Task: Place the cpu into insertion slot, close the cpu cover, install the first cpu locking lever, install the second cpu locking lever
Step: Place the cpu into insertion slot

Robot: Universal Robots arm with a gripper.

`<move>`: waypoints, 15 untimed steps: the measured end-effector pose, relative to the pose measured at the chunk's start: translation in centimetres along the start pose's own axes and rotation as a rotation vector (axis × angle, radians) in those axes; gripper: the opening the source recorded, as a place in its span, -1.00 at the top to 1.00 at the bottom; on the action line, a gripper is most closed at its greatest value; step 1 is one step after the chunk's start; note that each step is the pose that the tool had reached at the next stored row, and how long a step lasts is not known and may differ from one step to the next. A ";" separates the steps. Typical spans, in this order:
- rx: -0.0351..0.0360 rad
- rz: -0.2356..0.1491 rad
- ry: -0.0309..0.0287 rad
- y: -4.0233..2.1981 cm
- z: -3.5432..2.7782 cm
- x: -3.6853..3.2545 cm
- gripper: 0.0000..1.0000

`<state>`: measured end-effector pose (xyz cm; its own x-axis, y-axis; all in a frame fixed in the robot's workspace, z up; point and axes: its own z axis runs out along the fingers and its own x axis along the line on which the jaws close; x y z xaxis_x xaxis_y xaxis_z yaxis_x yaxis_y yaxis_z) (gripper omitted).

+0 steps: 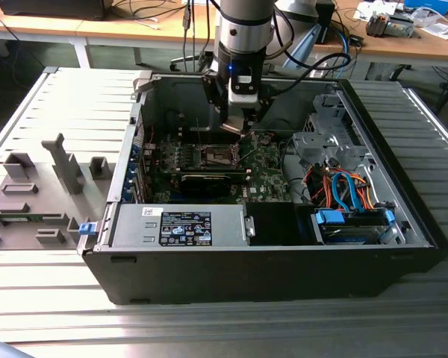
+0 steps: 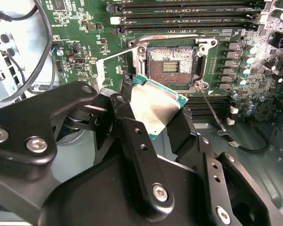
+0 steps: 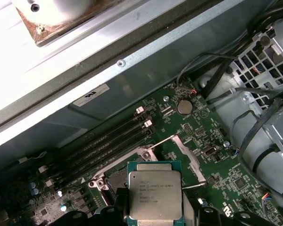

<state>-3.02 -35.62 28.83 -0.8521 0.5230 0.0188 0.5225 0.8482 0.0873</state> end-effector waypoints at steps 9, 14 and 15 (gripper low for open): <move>-0.0007 0.032 -0.0028 0.00 0.00 0.00 -0.08; -0.0008 0.043 -0.0038 0.00 0.00 0.00 -0.08; -0.0009 0.045 -0.0039 0.00 0.00 0.00 -0.08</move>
<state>-3.02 -35.62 28.83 -0.8277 0.5609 0.0188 0.5602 0.8237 0.0873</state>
